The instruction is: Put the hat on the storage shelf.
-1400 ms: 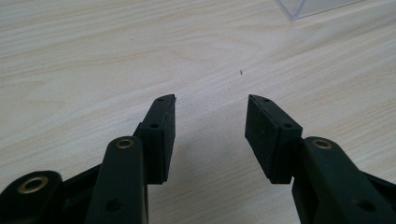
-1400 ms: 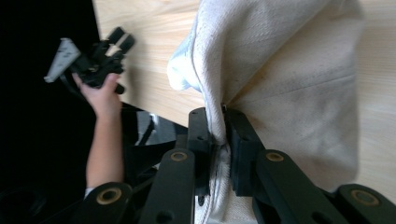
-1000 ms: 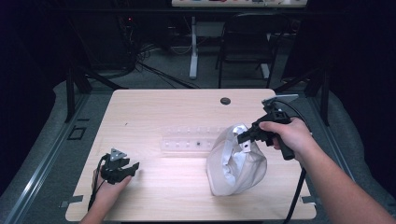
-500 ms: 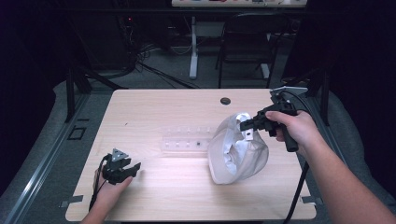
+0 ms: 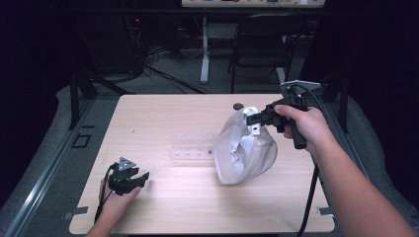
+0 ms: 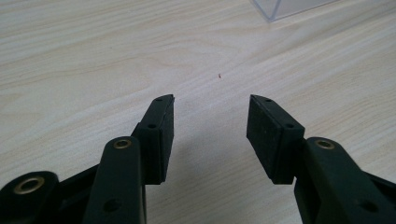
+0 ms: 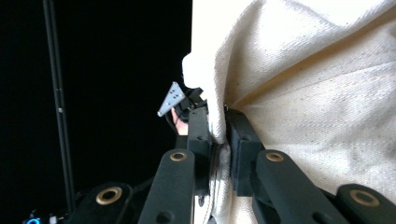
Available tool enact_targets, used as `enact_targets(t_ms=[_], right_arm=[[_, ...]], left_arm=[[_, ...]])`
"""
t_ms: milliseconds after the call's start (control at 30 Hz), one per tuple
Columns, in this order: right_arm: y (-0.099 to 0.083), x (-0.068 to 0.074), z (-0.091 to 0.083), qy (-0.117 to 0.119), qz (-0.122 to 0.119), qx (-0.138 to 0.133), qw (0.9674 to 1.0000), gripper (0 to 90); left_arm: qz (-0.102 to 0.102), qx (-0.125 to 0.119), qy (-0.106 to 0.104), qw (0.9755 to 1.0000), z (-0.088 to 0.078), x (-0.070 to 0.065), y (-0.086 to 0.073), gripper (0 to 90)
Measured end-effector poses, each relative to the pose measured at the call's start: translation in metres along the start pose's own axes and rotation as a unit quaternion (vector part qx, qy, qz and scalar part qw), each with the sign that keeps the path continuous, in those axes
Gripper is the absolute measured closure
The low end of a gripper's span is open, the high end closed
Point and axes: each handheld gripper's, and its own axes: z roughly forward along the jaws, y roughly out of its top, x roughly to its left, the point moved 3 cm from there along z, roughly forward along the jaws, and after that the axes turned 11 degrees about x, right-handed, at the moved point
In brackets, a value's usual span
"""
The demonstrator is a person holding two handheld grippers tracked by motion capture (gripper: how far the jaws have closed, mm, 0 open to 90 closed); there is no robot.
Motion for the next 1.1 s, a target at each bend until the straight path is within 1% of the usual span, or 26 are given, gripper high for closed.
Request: enact_targets(t_ms=[33, 67, 200, 233, 300, 367, 433, 500, 533, 567, 633, 667, 700, 733, 800, 900, 933, 967, 1100], right_arm=[[0.001, 0.001, 0.000, 0.000, 0.001, -0.003, 1.0000, 81.7], [0.003, 0.001, 0.000, 0.001, 0.002, -0.004, 1.0000, 81.7], [0.010, 0.005, 0.000, 0.007, 0.002, -0.010, 0.9999, 81.7], [0.011, 0.006, 0.000, 0.008, 0.006, -0.014, 0.9998, 81.7], [0.015, 0.007, 0.000, 0.008, 0.003, -0.019, 0.9998, 81.7], [0.018, 0.009, 0.000, 0.011, 0.004, -0.024, 0.9996, 81.7], [0.022, 0.010, 0.000, 0.014, 0.004, -0.027, 0.9995, 81.7], [0.025, 0.011, 0.001, 0.014, 0.005, -0.032, 0.9994, 81.7], [0.027, 0.012, 0.001, 0.015, 0.005, -0.035, 0.9992, 81.7], [0.029, 0.012, 0.001, 0.016, 0.008, -0.038, 0.9991, 81.7], [0.032, 0.013, 0.000, 0.019, 0.008, -0.047, 0.9987, 81.7], [0.034, 0.013, 0.000, 0.022, 0.010, -0.046, 0.9987, 81.7], [0.036, 0.014, 0.000, 0.022, 0.011, -0.051, 0.9984, 81.7], [0.038, 0.014, 0.001, 0.024, 0.012, -0.056, 0.9981, 81.7], [0.041, 0.015, 0.001, 0.026, 0.013, -0.058, 0.9979, 81.7], [0.046, 0.015, 0.003, 0.030, 0.016, -0.068, 0.9971, 81.7], [0.047, 0.014, 0.003, 0.030, 0.015, -0.069, 0.9971, 81.7], [0.049, 0.014, 0.003, 0.030, 0.019, -0.070, 0.9969, 81.7], [0.053, 0.013, 0.004, 0.033, 0.022, -0.085, 0.9956, 81.6]], left_arm=[[0.000, 0.000, 0.000, 1.0000, 0.000, 0.000, 0.000, 51.6], [0.003, 0.007, -0.004, 1.0000, -0.001, 0.000, 0.000, 51.6], [0.002, 0.006, -0.004, 1.0000, 0.000, 0.000, 0.000, 51.7], [0.002, 0.006, -0.004, 1.0000, 0.000, 0.000, 0.000, 51.7], [0.001, 0.005, -0.005, 1.0000, 0.000, 0.000, 0.000, 51.7], [0.004, 0.006, -0.006, 1.0000, 0.000, 0.000, 0.000, 51.7], [0.002, -0.001, -0.006, 1.0000, 0.000, -0.001, 0.001, 51.7], [0.008, -0.001, -0.009, 0.9999, -0.003, -0.002, 0.003, 51.7], [0.008, -0.006, -0.010, 0.9999, -0.003, -0.004, 0.004, 51.7], [0.013, -0.009, -0.011, 0.9998, -0.004, -0.006, 0.005, 51.7], [0.023, -0.018, -0.013, 0.9995, -0.005, -0.013, 0.008, 51.7], [0.032, -0.017, -0.015, 0.9992, -0.006, -0.016, 0.010, 51.7], [0.040, -0.021, -0.014, 0.9989, -0.007, -0.020, 0.012, 51.8], [0.044, -0.022, -0.017, 0.9986, -0.007, -0.025, 0.014, 51.8], [0.057, -0.028, -0.020, 0.9978, -0.008, -0.034, 0.018, 51.9], [0.077, -0.039, -0.030, 0.9958, -0.011, -0.050, 0.025, 52.2], [0.086, -0.043, -0.036, 0.9947, -0.013, -0.056, 0.029, 52.2], [0.090, -0.050, -0.038, 0.9940, -0.013, -0.061, 0.031, 52.2], [0.113, -0.064, -0.059, 0.9898, -0.014, -0.084, 0.046, 52.1]])
